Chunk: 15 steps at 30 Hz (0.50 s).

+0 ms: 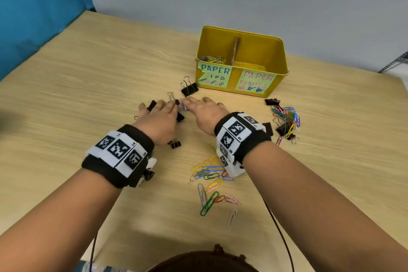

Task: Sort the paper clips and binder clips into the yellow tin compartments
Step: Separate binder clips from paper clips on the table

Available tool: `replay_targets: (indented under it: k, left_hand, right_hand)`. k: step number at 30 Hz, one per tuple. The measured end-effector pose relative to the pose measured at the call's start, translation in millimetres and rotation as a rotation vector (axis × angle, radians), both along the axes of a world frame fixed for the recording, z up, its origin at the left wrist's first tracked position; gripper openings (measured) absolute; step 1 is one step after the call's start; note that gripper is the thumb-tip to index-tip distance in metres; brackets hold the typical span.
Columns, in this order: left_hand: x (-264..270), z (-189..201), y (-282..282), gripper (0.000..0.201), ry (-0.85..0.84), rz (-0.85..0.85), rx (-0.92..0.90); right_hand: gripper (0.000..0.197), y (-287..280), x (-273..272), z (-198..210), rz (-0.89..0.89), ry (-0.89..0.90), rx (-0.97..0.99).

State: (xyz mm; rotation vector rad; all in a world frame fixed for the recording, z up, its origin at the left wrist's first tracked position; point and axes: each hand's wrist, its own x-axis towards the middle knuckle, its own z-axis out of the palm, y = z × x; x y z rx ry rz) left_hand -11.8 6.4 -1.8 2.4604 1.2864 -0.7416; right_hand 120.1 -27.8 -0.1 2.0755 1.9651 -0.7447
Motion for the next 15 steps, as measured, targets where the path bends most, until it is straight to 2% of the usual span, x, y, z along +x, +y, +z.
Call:
replay_targets:
  k: [3, 6, 12, 15]
  left_hand:
    - [-10, 0, 2, 0.064, 0.001, 0.030, -0.002]
    - [-9, 4, 1, 0.062, -0.049, 0.054, 0.036]
    - [31, 4, 1, 0.065, -0.173, -0.062, 0.001]
    - [42, -3, 8, 0.051, -0.231, -0.073, 0.060]
  right_hand:
    - [0.078, -1, 8, -2, -0.047, -0.017, -0.018]
    - [0.080, -5, 22, -6, -0.066, 0.040, -0.024]
    - [0.071, -13, 30, -2, -0.088, 0.126, -0.004]
    - [0.069, -16, 34, 0, -0.131, 0.169, 0.002]
